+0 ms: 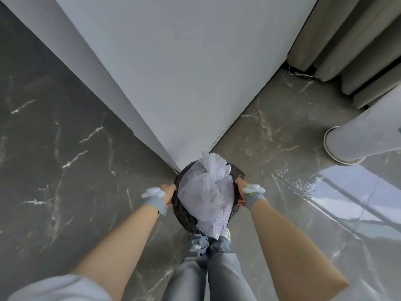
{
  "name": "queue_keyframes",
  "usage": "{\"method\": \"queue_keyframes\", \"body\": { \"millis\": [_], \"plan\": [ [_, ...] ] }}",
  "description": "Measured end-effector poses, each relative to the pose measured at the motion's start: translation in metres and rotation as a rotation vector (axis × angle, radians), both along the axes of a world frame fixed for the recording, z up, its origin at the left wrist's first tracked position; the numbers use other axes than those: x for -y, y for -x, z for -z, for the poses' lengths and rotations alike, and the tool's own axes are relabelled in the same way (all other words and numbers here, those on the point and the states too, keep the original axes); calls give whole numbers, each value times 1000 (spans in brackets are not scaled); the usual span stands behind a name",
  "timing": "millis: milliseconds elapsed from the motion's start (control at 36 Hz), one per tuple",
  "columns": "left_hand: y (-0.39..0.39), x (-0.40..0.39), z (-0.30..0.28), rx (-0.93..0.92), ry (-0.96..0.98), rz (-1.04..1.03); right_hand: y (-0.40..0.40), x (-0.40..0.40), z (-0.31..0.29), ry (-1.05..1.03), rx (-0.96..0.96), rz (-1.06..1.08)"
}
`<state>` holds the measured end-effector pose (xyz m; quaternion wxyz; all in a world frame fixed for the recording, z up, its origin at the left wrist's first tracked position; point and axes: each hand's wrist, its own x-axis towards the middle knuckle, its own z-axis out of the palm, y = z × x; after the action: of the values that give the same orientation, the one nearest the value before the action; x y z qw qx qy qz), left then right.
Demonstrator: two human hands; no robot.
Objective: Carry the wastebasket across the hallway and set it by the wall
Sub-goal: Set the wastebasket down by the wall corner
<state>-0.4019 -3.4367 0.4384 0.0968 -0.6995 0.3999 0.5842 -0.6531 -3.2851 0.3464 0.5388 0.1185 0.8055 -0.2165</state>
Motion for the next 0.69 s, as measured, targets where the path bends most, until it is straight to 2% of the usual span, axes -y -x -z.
{"method": "queue_keyframes", "body": {
  "millis": [56,111,167,194,250,306,333,389,417,556,611,694],
  "plan": [
    [8,4,20,29,-14,2,3,3,13,-28,25,-12],
    [21,3,54,33,-21,14,19,1,67,-60,33,-29],
    [40,8,96,37,-37,33,38,-4,158,-64,27,-45],
    [41,8,99,50,-36,34,36,-3,164,-81,36,-59],
    [49,16,156,59,-40,46,40,9,182,-82,22,-64],
    [39,29,239,60,-75,81,34,31,153,-61,-5,-74],
    [30,34,291,53,-86,89,35,34,166,-49,-15,-81],
    [29,38,355,30,-135,46,45,37,211,-41,-15,-91],
    [25,41,369,41,-131,11,45,37,213,-49,-13,-93],
    [26,40,480,65,-137,-63,66,40,326,3,8,-37],
    [34,42,501,63,-141,-107,69,48,347,28,22,-4],
    [60,41,484,46,-115,-164,69,64,368,79,39,9]
  ]
}}
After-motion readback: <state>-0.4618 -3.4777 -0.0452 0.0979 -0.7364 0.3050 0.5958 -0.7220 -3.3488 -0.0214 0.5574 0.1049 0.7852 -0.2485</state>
